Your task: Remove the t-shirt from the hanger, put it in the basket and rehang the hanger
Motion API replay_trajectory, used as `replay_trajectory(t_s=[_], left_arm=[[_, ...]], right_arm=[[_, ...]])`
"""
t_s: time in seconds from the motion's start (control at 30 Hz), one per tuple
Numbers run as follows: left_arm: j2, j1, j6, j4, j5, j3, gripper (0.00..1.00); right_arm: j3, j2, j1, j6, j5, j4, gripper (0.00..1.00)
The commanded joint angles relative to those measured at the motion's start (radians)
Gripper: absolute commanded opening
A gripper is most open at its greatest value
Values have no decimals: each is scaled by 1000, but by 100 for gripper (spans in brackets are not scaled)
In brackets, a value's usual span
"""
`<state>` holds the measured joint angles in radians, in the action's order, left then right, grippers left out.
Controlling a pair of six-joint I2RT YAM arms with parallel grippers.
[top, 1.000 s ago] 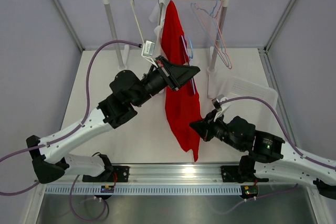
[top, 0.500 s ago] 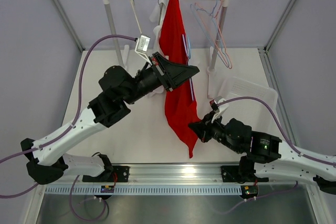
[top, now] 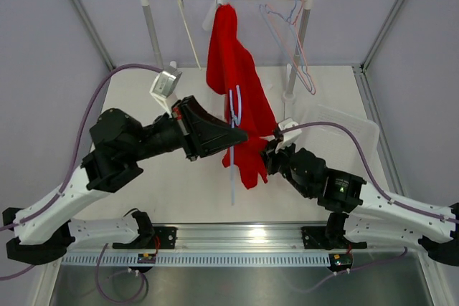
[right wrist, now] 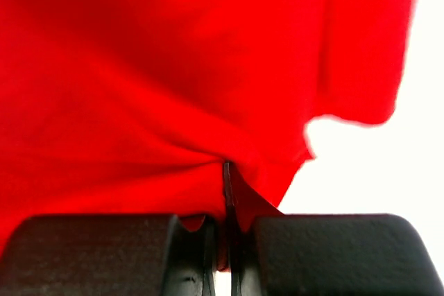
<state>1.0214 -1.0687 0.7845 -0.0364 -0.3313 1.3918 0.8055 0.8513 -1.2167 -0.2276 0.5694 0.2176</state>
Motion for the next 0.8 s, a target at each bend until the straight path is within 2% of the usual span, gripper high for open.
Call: replay_trajectory(t_s=[0.0, 0.03, 0.17, 0.3, 0.4, 0.43, 0.53, 0.57, 0.67, 0.77], left_arm=[[-124, -19, 79, 24, -132, -22, 0], [-139, -17, 79, 1, -133, -33, 0], [-208, -17, 56, -89, -115, -65, 0], [-239, -17, 53, -85, -132, -114, 0], [-199, -23, 52, -85, -185, -120, 0], [-166, -30, 50, -85, -196, -108, 0], [-118, -86, 21, -85, -227, -79, 0], [-91, -102, 6, -86, -241, -56, 0], [-64, -158, -22, -86, -249, -28, 0], [-67, -191, -31, -86, -242, -28, 0]], right_arm=[[32, -1, 117, 91, 32, -56, 0], [34, 0, 152, 97, 5, -76, 0], [66, 35, 167, 122, -2, -78, 0], [72, 12, 169, 90, -104, -101, 1], [37, -32, 167, 79, -199, -153, 22], [31, -44, 167, 76, -230, -182, 37], [21, -66, 167, 88, -275, -205, 70], [23, -63, 169, 93, -279, -205, 84], [5, -69, 169, 125, -325, -268, 99], [-22, -92, 169, 148, -371, -299, 100]])
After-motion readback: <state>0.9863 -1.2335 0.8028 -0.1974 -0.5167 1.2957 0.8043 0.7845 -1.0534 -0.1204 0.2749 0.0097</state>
